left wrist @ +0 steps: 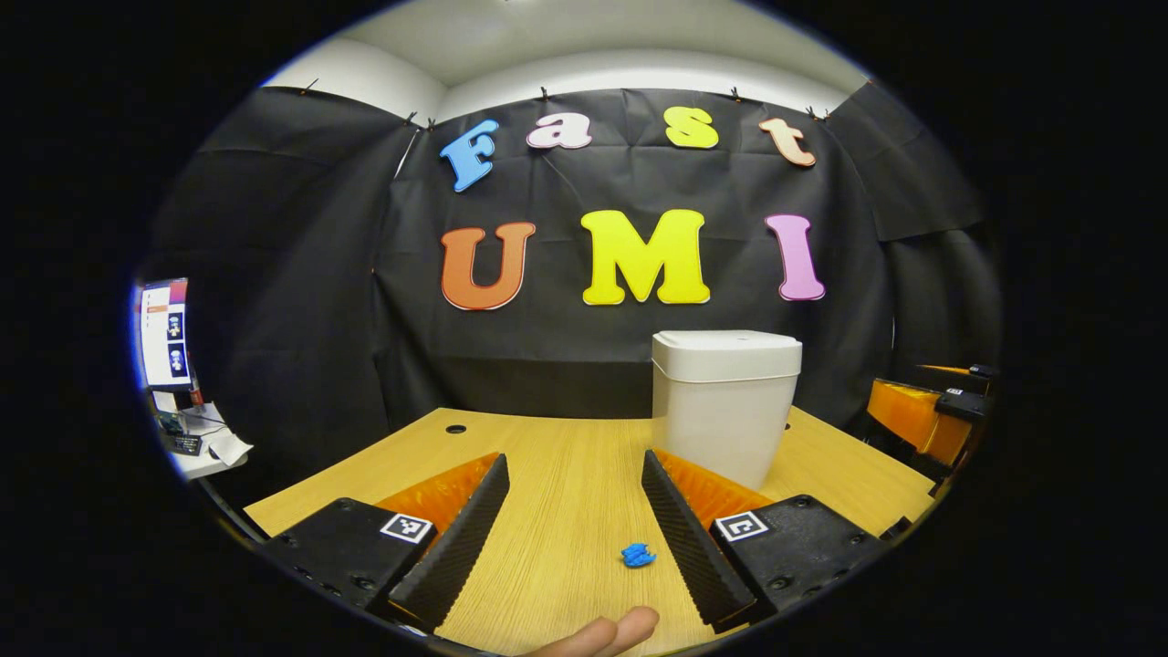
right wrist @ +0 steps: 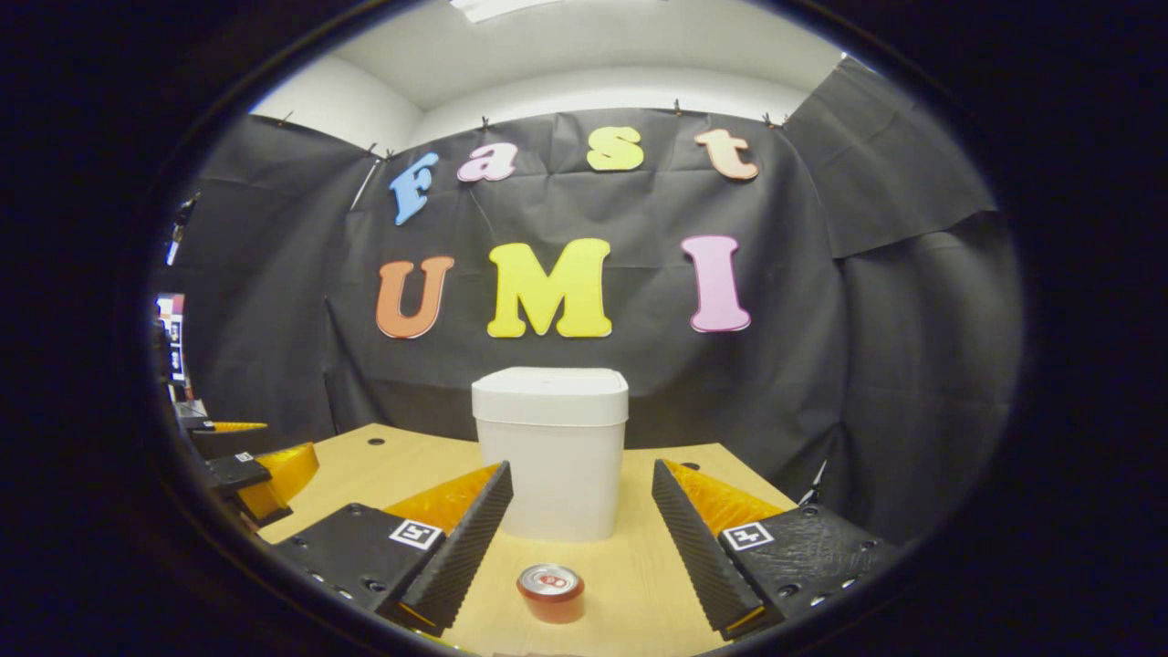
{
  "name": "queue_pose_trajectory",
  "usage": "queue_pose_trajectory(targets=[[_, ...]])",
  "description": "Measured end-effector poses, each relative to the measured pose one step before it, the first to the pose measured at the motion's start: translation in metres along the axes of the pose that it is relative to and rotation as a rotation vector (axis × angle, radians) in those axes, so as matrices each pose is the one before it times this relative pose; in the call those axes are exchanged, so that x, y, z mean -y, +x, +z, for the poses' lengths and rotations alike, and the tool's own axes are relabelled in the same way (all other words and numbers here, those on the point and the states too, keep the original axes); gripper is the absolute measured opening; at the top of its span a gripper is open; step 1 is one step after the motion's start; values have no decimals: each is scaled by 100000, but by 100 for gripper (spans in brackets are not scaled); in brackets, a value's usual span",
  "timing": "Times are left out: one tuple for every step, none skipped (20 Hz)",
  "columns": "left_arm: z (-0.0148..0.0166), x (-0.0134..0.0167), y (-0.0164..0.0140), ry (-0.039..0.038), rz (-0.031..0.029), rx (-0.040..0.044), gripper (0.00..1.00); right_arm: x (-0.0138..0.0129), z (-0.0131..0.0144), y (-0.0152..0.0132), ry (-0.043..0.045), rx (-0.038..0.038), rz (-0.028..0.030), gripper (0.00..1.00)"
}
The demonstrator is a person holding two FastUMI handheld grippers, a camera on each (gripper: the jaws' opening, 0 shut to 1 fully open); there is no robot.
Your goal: Press the lid of the desktop garbage bin to open it, pick up the crumpled paper on the desktop and throw it into the bin, then pick up the pop can on the desktop and drop it into the bin, and finally close the garbage bin lid.
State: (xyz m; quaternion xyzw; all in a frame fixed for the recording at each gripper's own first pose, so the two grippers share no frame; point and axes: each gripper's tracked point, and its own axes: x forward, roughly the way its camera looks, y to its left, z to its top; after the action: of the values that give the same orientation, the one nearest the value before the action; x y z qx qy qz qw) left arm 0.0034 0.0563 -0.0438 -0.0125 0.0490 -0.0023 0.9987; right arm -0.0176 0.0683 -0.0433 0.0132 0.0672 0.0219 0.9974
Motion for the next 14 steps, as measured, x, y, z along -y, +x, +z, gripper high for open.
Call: queue_pose_trajectory(targets=[[-145, 19, 65, 161, -123, -407, 96, -182, -177, 134, -259, -539, 430, 93], [-125, -65, -57, 404, 142, -375, 96, -134, -47, 85, -566, -594, 438, 95], [-110, -40, 58, 545, 489, -26, 96, -115, -25, 27, -1065, -270, -127, 95], [71, -8, 117, 234, 104, 156, 96, -65, 124, 91, -1570, 338, -461, 93], [0, 83, 100, -115, -170, -15, 96, -72, 131, 92, -1734, 413, -543, 95], [-141, 7, -67, -352, -231, 2, 96, -154, -87, 105, -792, -25, -14, 94], [-54, 121, 49, -135, -317, -224, 96, -348, -90, 137, 465, -730, 946, 94], [-41, -34, 71, -63, -77, -171, 96, -470, -311, 112, 1496, -1361, 1965, 93], [-1, -54, 26, 6, -57, 8, 96, -338, -76, 99, 1163, -1015, 2050, 93], [59, -87, -37, 302, 155, 215, 96, 296, -129, 327, 1140, -1205, 143, 91], [47, -97, 26, 491, 482, 316, 96, 541, -53, 183, 365, -792, -939, 87], [40, -218, 1, 261, 474, 262, 96, 199, -95, 227, -390, -712, -562, 82], [-27, -92, 53, -215, 91, -1, 96, 168, -107, 259, -615, -56, -454, 76], [-122, 121, 120, -483, -316, -96, 96, -183, 55, -32, -653, 509, 937, 70]])
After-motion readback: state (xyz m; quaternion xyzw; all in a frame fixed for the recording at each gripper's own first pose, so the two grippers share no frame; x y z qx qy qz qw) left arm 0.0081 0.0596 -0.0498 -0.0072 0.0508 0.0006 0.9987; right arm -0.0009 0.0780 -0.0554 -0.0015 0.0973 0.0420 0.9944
